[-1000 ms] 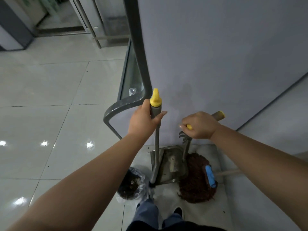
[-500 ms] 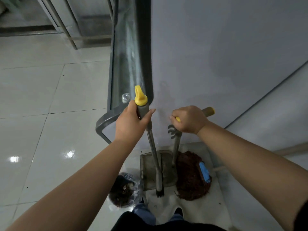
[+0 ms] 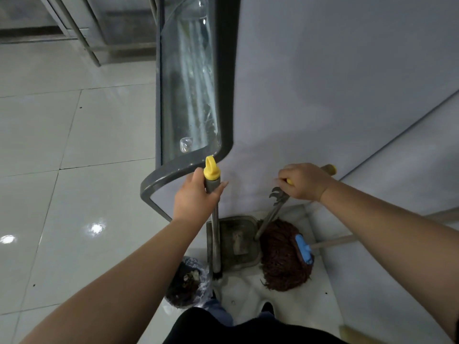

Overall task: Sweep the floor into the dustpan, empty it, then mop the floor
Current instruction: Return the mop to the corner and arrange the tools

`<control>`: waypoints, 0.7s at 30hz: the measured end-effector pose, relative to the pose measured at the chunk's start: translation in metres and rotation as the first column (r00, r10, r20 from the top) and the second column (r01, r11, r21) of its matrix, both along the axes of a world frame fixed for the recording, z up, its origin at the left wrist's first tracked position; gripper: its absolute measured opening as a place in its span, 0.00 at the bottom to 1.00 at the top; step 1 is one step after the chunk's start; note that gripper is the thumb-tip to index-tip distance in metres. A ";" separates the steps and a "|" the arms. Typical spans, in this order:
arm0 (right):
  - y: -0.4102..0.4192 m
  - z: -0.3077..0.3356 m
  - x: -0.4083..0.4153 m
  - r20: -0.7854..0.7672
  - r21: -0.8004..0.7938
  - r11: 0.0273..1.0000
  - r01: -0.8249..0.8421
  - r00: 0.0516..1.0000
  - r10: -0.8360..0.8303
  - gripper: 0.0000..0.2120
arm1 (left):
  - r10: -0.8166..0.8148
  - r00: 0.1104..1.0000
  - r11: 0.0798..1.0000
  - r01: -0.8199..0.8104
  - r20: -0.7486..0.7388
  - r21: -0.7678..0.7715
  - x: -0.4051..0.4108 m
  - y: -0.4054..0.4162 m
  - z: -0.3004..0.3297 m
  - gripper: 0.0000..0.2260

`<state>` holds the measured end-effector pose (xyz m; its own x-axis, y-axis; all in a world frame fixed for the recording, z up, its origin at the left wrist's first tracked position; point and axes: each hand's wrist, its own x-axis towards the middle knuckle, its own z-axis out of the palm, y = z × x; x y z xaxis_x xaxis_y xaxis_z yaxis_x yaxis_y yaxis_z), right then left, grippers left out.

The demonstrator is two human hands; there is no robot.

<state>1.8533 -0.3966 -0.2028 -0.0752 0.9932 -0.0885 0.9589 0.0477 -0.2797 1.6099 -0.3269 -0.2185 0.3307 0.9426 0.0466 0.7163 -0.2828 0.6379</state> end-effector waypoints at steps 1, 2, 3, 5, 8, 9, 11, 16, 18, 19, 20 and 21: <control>-0.003 -0.002 0.008 0.015 -0.098 0.995 0.020 1.000 -0.019 0.14 | -0.006 1.000 1.000 0.006 -0.003 0.002 0.003 0.000 -0.001 0.17; -0.005 -0.002 0.016 0.034 -0.178 0.983 0.034 0.999 -0.029 0.14 | -0.015 1.000 1.000 0.015 -0.006 0.006 0.007 0.000 -0.001 0.17; -0.007 0.000 0.022 0.045 -0.235 0.971 0.048 0.998 -0.039 0.14 | -0.024 1.000 1.000 0.024 -0.005 0.015 0.011 0.001 -0.001 0.16; -0.011 0.003 0.032 0.067 -0.300 0.951 0.067 0.997 -0.049 0.14 | -0.040 0.999 0.999 0.040 0.012 0.032 0.020 0.002 0.001 0.16; -0.012 0.000 0.032 0.084 -0.366 0.926 0.095 0.994 -0.069 0.15 | -0.043 0.999 0.998 0.042 0.029 0.041 0.033 0.002 0.002 0.16; -0.012 -0.001 0.029 0.053 -0.363 0.924 0.119 0.993 -0.107 0.16 | -0.039 0.999 0.999 0.038 0.019 0.032 0.037 0.001 0.001 0.16; -0.013 -0.005 0.023 -0.026 -0.333 0.926 0.181 0.979 -0.201 0.17 | -0.034 0.999 0.999 0.034 -0.009 -0.014 0.042 -0.003 -0.003 0.17; -0.028 -0.010 0.014 -0.009 -0.201 0.950 0.239 0.969 -0.246 0.23 | -0.163 0.986 0.981 0.167 0.044 -0.097 0.055 -0.013 -0.008 0.21; -0.036 -0.011 0.009 -0.037 -0.084 0.969 0.233 0.971 -0.236 0.24 | -0.263 0.965 0.960 0.263 0.006 -0.092 0.061 -0.015 -0.006 0.20; -0.040 -0.011 0.006 -0.056 -0.035 0.972 0.231 0.971 -0.233 0.24 | -0.309 0.951 0.948 0.307 -0.013 -0.087 0.064 -0.017 -0.006 0.18; -0.044 -0.011 0.005 -0.073 0.000 0.973 0.232 0.970 -0.232 0.23 | -0.350 0.937 0.934 0.347 -0.021 -0.084 0.065 -0.020 -0.006 0.18; -0.047 -0.011 0.005 -0.084 0.013 0.971 0.238 0.968 -0.236 0.23 | -0.387 0.922 0.920 0.385 -0.016 -0.080 0.065 -0.023 -0.007 0.18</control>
